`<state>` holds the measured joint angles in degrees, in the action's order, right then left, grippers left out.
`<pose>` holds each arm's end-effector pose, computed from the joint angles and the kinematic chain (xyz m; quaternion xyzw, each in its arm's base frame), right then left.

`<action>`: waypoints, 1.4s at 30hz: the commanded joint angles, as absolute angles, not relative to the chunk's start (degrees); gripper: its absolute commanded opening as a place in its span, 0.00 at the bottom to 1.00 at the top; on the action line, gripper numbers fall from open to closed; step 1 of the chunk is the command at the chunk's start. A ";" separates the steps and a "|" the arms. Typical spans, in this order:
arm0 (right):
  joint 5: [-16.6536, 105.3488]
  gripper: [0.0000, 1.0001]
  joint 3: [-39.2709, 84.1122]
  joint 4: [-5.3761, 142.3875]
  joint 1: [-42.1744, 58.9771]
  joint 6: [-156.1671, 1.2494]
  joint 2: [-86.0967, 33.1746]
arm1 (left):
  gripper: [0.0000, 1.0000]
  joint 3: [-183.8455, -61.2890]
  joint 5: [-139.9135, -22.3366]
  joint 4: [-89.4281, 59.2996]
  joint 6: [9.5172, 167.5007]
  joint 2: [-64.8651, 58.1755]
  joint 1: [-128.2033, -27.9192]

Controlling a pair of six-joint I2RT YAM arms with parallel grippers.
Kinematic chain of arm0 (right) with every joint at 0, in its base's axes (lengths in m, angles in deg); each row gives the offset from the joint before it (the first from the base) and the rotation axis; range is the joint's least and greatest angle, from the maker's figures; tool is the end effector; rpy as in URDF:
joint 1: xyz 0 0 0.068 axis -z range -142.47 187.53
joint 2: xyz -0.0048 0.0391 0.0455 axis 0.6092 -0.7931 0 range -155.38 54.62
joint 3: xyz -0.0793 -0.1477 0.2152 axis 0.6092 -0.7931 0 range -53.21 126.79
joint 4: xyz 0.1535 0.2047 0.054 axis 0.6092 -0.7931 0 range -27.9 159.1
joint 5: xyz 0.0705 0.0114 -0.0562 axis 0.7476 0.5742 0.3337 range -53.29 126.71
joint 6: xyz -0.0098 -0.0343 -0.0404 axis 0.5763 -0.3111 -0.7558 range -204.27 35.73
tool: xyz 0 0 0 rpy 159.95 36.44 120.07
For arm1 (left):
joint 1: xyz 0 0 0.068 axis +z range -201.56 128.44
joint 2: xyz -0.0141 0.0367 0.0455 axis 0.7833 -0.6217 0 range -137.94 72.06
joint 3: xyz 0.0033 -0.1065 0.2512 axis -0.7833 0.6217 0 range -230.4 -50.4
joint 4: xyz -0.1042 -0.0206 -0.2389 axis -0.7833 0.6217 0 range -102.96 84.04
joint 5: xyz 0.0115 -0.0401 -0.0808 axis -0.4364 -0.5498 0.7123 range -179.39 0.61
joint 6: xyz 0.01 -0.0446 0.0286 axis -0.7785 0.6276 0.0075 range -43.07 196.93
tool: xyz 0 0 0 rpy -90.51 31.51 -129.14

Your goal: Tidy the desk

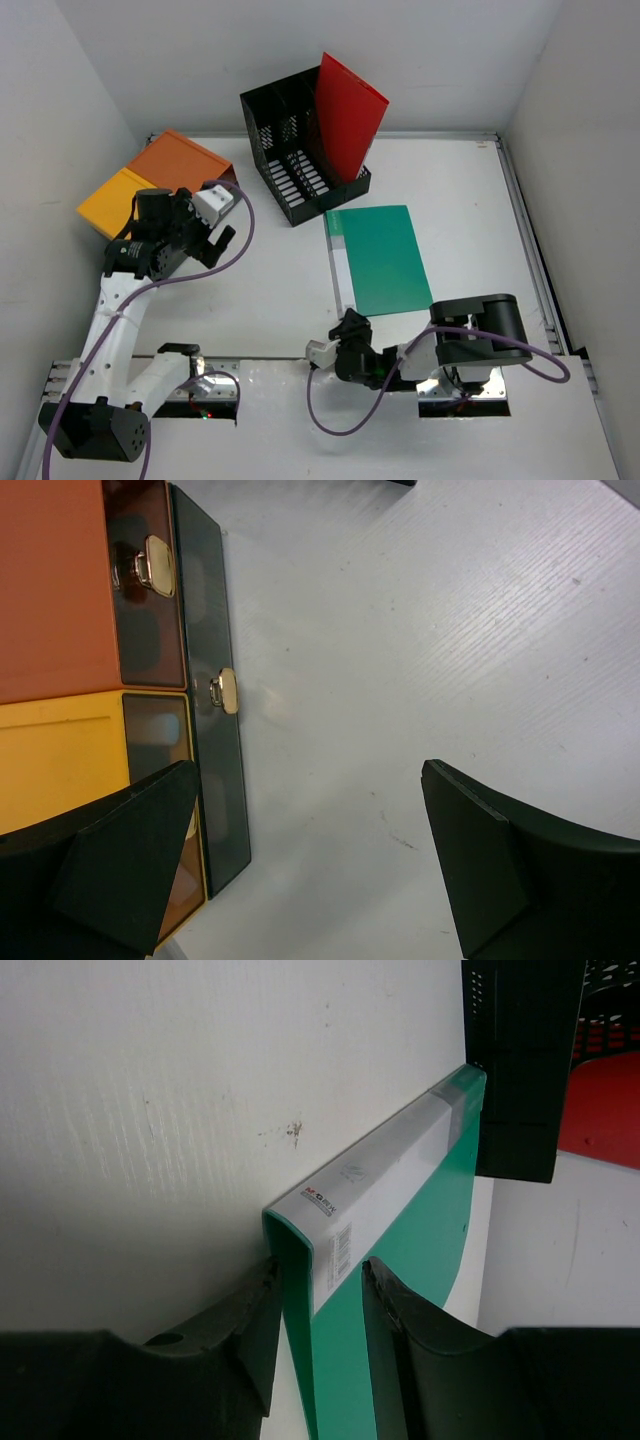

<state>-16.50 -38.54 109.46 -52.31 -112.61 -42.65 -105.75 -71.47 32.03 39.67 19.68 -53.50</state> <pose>0.0290 0.2149 0.0761 -0.6083 0.5756 -0.1668 0.5205 0.1800 -0.0171 0.3230 0.3624 0.8289 -0.0137 0.4259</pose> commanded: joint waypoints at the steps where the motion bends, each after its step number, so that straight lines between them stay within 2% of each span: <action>1: -15.94 0.37 -37.22 112.60 -54.33 -112.49 -43.64 | 0.93 -105.33 -69.88 29.76 38.96 20.03 -53.67; 5: -16.12 0.36 -37.04 112.26 -52.47 -111.70 -44.08 | 0.93 -105.42 -69.18 29.58 38.96 19.42 -53.67; 6: -16.20 0.28 -36.69 111.82 -52.38 -111.70 -44.43 | 0.93 -105.50 -68.82 29.49 38.96 19.24 -53.67; 8: -15.77 0.19 -35.11 109.98 -51.86 -111.69 -45.31 | 0.93 -105.59 -67.60 28.79 39.40 18.80 -53.67; 10: -15.59 0.00 -33.97 108.74 -51.68 -111.96 -46.28 | 0.93 -105.51 -66.45 27.65 40.36 18.71 -53.67; 15: -16.64 0.00 -34.40 109.36 -50.27 -111.17 -43.20 | 0.93 -104.10 -63.81 22.29 40.89 18.36 -54.64; 18: -12.28 0.00 -35.37 105.85 -47.12 -105.30 -34.00 | 0.92 -102.52 -66.52 15.28 41.33 17.83 -58.84; 22: -4.09 0.00 -39.05 99.27 -40.19 -94.40 -14.09 | 0.93 -97.87 -73.81 4.20 36.18 17.40 -72.95; 24: -2.15 0.00 -39.94 96.36 -38.07 -90.45 -8.25 | 0.93 -95.23 -79.26 -1.34 31.86 15.21 -78.17; 26: -0.65 0.00 -40.38 92.49 -35.26 -88.24 -1.04 | 0.94 -93.82 -82.16 -5.39 24.83 11.17 -84.59; 29: 0.50 0.00 -41.35 87.92 -32.18 -86.21 5.64 | 0.96 -96.35 -79.21 -6.72 16.58 3.53 -89.08; 37: -4.68 0.00 -41.52 79.13 -30.68 -84.63 14.18 | 1.00 -108.47 -70.59 -10.85 9.08 -19.30 -90.76; 42: -7.32 0.00 -41.96 76.75 -30.50 -81.46 18.05 | 1.00 -113.23 -69.70 -16.56 5.57 -28.21 -92.08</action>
<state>-3.94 -41.53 77.92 -30.83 -84.98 15.88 -109.82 -72.94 -10.39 9.64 -25.39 -91.00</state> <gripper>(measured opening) 0.002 0.996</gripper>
